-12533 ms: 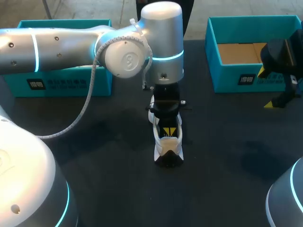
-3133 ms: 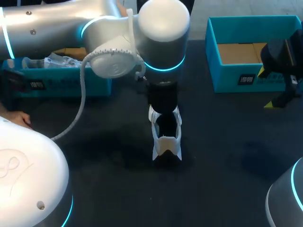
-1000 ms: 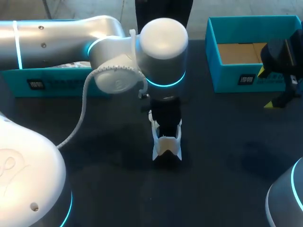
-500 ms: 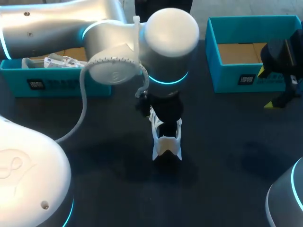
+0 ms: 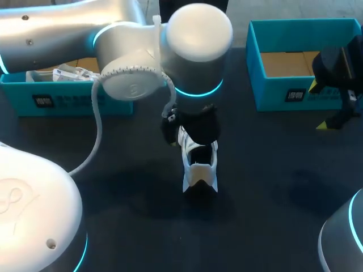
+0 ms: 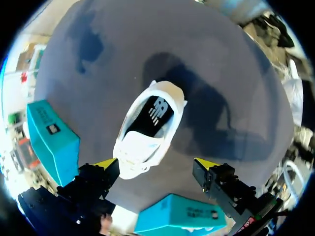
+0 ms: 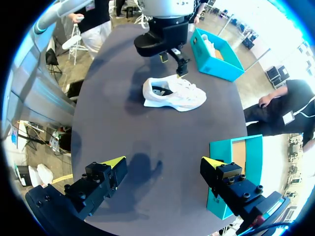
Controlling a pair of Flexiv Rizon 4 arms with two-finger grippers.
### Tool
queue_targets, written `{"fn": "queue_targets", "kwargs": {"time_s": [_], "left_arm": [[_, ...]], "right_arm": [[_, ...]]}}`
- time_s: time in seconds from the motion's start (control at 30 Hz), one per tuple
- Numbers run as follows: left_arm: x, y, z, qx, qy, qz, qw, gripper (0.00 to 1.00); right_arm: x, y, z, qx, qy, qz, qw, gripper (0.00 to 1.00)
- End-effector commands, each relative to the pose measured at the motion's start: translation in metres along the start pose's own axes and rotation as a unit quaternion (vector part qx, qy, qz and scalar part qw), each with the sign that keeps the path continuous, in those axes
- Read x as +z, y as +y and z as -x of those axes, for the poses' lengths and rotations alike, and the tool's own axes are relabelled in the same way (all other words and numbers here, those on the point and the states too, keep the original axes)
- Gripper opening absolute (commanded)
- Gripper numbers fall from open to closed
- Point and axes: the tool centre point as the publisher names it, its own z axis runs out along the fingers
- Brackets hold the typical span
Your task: Take the shoe out of the shoebox, open the shoe tongue, remove and reinsert the insole, then place the shoe into the shoebox
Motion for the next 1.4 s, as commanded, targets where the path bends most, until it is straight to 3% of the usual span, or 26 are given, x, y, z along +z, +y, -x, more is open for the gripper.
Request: {"fn": "queue_targets", "kwargs": {"time_s": [0.03, 0.2, 0.27, 0.5, 0.77, 1.0, 1.4], "left_arm": [[-0.003, -0.001, -0.012, -0.132, -0.016, -0.017, 0.991, 1.0], [-0.003, -0.012, -0.021, -0.254, 0.023, -0.001, 0.967, 1.0], [-0.005, -0.013, -0.024, -0.298, 0.038, -0.027, 0.953, 1.0], [-0.007, -0.023, -0.034, -0.406, 0.042, -0.04, 0.912, 1.0], [-0.007, -0.047, -0.04, -0.457, 0.036, -0.057, 0.887, 1.0], [0.0, -0.076, -0.04, -0.471, 0.015, -0.064, 0.88, 1.0], [0.022, -0.084, -0.038, -0.507, 0.025, -0.077, 0.858, 1.0]], "right_arm": [[0.002, 0.001, 0.002, 0.0, 0.002, -0.001, 1.0, 1.0], [0.002, 0.001, 0.002, 0.0, 0.002, -0.001, 1.0, 1.0], [0.002, 0.001, 0.002, 0.0, 0.002, -0.001, 1.0, 1.0], [0.002, 0.001, 0.002, 0.0, 0.002, -0.001, 1.0, 1.0], [0.002, 0.001, 0.002, 0.0, 0.002, -0.001, 1.0, 1.0], [0.002, 0.001, 0.002, 0.0, 0.002, -0.001, 1.0, 1.0], [0.002, 0.001, 0.002, 0.0, 0.002, -0.001, 1.0, 1.0]]}}
